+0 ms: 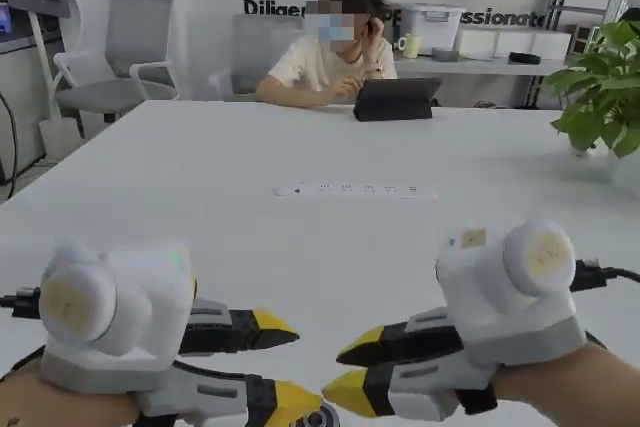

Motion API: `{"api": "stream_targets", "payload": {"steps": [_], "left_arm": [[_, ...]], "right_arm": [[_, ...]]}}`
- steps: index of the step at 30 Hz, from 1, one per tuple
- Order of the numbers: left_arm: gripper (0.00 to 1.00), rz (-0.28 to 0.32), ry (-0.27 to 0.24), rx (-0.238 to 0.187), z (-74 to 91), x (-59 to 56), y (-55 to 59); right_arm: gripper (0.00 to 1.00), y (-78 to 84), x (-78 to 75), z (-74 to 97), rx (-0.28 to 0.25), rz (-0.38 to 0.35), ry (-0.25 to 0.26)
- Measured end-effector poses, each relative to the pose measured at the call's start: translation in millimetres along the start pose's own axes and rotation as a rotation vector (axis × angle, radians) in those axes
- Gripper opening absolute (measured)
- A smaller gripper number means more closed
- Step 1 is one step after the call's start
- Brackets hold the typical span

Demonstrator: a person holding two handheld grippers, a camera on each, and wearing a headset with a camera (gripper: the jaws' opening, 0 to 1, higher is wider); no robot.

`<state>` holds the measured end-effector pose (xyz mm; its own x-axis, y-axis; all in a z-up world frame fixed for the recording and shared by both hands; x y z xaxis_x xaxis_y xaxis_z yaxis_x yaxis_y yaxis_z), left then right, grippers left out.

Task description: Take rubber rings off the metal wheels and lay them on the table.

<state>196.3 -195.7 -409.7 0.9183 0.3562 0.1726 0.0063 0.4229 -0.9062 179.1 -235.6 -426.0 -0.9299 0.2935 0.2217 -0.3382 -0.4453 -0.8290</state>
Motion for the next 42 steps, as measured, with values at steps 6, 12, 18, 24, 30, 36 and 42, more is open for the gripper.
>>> {"api": "stream_targets", "payload": {"steps": [6, 12, 18, 24, 30, 36, 42], "left_arm": [[0.23, -0.003, 0.006, 0.034, -4.6, -3.6, 12.7], [0.2, 0.004, 0.013, 0.058, -6.2, -6.8, 20.5], [0.18, 0.017, 0.03, 0.074, -9.5, -13.7, 23.4], [0.15, 0.012, 0.044, 0.097, -10.4, -17.3, 30.7], [0.11, -0.008, 0.056, 0.108, -11.1, -21.8, 35.0], [0.09, 0.005, 0.051, 0.106, -12.3, -21.7, 34.9], [0.07, 0.018, 0.045, 0.104, -13.2, -19.6, 35.4]], "right_arm": [[0.2, 7.8, 0.4, -5.3, 0.017, 0.001, -0.02], [0.22, 19.5, 1.6, -9.2, 0.043, -0.014, -0.031], [0.24, 31.3, 0.6, -14.7, 0.083, -0.019, -0.026], [0.25, 34.3, 2.6, -19.1, 0.092, -0.026, -0.028], [0.25, 32.0, 2.0, -20.8, 0.086, -0.021, -0.021], [0.25, 33.2, 1.0, -22.3, 0.093, -0.012, -0.016], [0.25, 32.7, 1.7, -22.9, 0.095, -0.009, -0.018]]}}
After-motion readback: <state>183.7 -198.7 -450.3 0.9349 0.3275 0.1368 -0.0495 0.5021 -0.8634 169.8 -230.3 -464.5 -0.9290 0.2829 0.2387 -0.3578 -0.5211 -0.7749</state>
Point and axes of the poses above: the centre of the closed fingertips' face, and the gripper's own axes: z roughly backward along the fingers, x roughly to its left, y roughly out of its underside, the point moved 2 cm from there along z, roughly backward along the fingers, and after that the axes turned 14 degrees about -y, right-handed, at the moved point
